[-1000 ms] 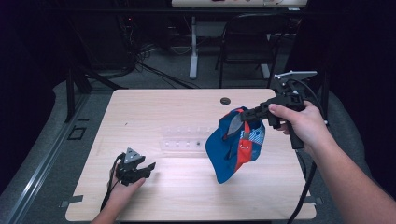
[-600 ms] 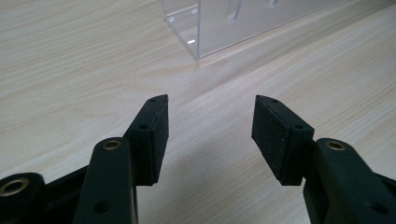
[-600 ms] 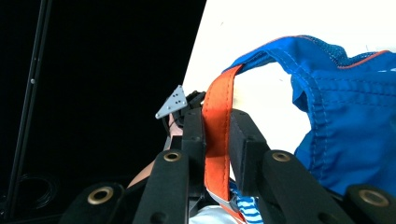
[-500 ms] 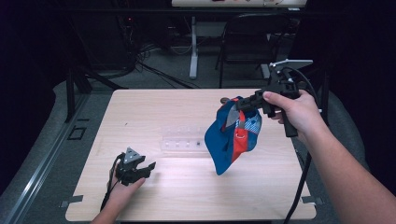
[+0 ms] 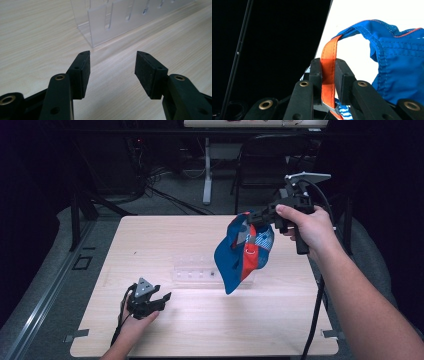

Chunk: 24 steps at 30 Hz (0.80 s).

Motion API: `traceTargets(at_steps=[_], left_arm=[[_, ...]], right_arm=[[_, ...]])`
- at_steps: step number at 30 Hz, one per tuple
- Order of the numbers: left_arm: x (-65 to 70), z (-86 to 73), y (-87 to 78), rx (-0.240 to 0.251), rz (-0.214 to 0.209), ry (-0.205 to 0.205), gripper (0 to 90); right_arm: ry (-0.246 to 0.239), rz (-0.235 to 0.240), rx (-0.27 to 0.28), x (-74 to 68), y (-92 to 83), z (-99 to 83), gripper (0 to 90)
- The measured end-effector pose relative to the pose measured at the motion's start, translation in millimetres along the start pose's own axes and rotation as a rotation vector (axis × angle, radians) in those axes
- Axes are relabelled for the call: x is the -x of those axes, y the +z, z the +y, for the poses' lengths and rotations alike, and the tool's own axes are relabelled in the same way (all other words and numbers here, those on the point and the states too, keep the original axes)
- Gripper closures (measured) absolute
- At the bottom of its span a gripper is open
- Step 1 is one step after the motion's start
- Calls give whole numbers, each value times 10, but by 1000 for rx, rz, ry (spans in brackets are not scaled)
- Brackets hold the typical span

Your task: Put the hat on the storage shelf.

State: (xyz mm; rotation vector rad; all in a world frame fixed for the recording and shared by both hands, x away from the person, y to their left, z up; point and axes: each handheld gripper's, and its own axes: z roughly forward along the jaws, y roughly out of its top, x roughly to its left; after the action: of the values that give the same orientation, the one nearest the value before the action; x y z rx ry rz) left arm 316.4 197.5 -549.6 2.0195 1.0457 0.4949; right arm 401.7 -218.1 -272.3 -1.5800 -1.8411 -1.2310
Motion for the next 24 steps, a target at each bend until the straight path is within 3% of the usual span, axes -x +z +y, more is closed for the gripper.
traceTargets(at_steps=[13, 20, 24], left_arm=[[164, 222, -32, 81, -64, -3, 466], [299, 339, -1, 108, -61, 21, 462], [363, 450, 33, 136, -83, 9, 472]], right_arm=[[16, 8, 29, 41, 113, 159, 781], [36, 2, 58, 72, 169, 236, 781], [52, -1, 78, 99, 189, 278, 781]])
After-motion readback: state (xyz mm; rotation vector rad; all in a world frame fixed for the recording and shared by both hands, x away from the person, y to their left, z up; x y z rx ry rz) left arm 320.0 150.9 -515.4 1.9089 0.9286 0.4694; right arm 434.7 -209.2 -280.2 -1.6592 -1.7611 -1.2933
